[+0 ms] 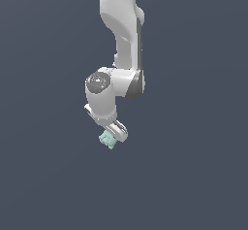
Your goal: Pick up the object and move it to a goal position.
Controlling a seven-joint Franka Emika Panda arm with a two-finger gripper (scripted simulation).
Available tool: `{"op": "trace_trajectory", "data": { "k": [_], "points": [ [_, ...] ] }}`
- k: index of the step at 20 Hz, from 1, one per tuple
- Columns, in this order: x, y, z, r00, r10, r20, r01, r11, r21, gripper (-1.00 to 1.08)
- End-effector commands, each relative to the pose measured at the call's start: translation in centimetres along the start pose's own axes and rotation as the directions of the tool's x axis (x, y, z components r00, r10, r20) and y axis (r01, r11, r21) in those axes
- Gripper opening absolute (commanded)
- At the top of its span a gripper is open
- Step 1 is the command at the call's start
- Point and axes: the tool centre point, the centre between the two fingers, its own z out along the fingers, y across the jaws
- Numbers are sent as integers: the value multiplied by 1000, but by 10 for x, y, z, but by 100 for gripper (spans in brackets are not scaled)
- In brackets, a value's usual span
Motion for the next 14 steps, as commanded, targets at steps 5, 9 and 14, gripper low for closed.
{"op": "trace_trajectory", "data": {
  "k": [5, 9, 14],
  "points": [
    [0, 0, 7, 1000, 1, 0, -1, 1000, 0, 100],
    [0, 1, 26, 1000, 3, 0, -3, 1000, 0, 100],
    [-1, 1, 48, 1000, 6, 0, -6, 1000, 0, 100]
  ]
}}
